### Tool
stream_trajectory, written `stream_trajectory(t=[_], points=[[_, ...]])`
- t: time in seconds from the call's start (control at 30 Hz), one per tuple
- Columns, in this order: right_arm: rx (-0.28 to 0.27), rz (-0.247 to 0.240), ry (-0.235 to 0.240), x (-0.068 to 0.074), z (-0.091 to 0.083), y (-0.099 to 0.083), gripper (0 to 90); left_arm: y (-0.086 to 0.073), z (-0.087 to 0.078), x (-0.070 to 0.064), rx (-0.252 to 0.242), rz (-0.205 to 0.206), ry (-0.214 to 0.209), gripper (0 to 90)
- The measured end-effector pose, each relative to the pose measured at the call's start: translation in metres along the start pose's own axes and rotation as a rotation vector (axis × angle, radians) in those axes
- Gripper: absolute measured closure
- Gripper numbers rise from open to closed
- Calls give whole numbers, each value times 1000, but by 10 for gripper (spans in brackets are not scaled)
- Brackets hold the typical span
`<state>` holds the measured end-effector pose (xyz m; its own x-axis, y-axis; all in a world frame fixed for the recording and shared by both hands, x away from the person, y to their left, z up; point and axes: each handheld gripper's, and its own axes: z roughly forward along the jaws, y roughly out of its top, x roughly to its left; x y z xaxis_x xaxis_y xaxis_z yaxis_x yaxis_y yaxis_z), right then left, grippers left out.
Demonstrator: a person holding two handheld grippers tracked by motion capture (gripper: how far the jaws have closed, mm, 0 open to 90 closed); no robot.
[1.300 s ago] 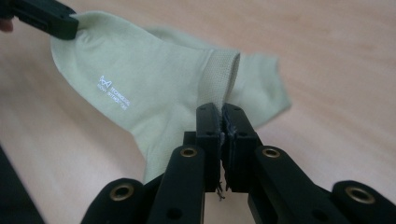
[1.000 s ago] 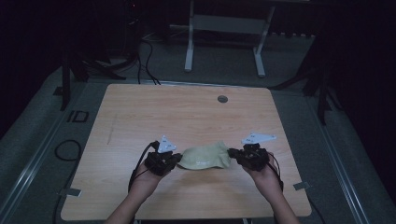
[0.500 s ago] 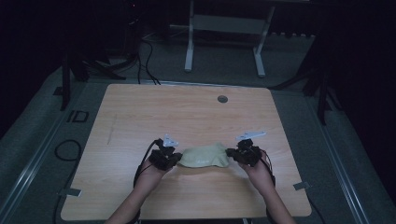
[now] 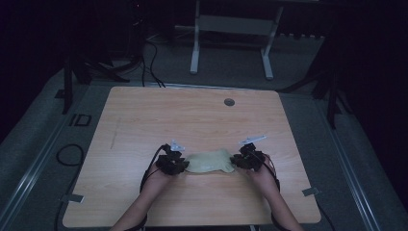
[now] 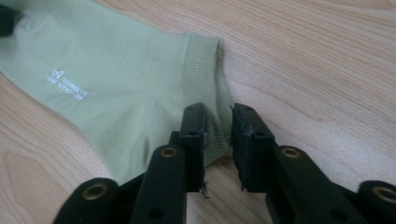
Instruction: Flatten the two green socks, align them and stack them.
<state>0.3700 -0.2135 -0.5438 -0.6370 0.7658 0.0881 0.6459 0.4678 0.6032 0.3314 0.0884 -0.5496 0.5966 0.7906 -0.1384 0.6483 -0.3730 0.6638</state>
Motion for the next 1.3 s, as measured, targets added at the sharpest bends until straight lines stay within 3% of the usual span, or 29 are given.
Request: stream_trajectory(t=[0.1,0.23,0.3,0.33,0.43,0.5,0.6,0.73,0.9,1.0,1.17,1.23,1.3], points=[[-14,-2,3,1,-5,1,659,0,-6,2,-21,-7,7,582],[-45,-10,-15,3,-16,3,653,-1,-14,1,-49,4,4,576],[-62,-18,-11,5,-20,4,691,-2,-14,-1,-46,19,6,631],[-60,-18,-9,6,-21,5,801,-2,-14,-1,-42,15,-3,690],[-50,-46,-2,15,-18,5,895,-2,-10,-4,-37,17,-5,871],[-45,-55,6,20,-13,4,896,-1,-6,-6,-18,37,9,888],[-33,-52,22,21,-6,3,896,0,0,-6,-7,33,23,888],[14,-53,4,17,5,0,896,-1,6,-3,16,42,40,888],[4,-26,37,8,6,-2,887,-1,8,-1,13,28,36,887],[14,-32,31,10,4,1,828,1,2,-3,-13,21,23,812],[-36,-36,46,14,-9,2,654,6,-15,-9,-64,29,32,522],[-53,-36,51,14,-14,3,549,6,-21,-13,-93,22,44,509],[-86,-52,69,14,-20,2,471,6,-25,-17,-122,20,22,465]])
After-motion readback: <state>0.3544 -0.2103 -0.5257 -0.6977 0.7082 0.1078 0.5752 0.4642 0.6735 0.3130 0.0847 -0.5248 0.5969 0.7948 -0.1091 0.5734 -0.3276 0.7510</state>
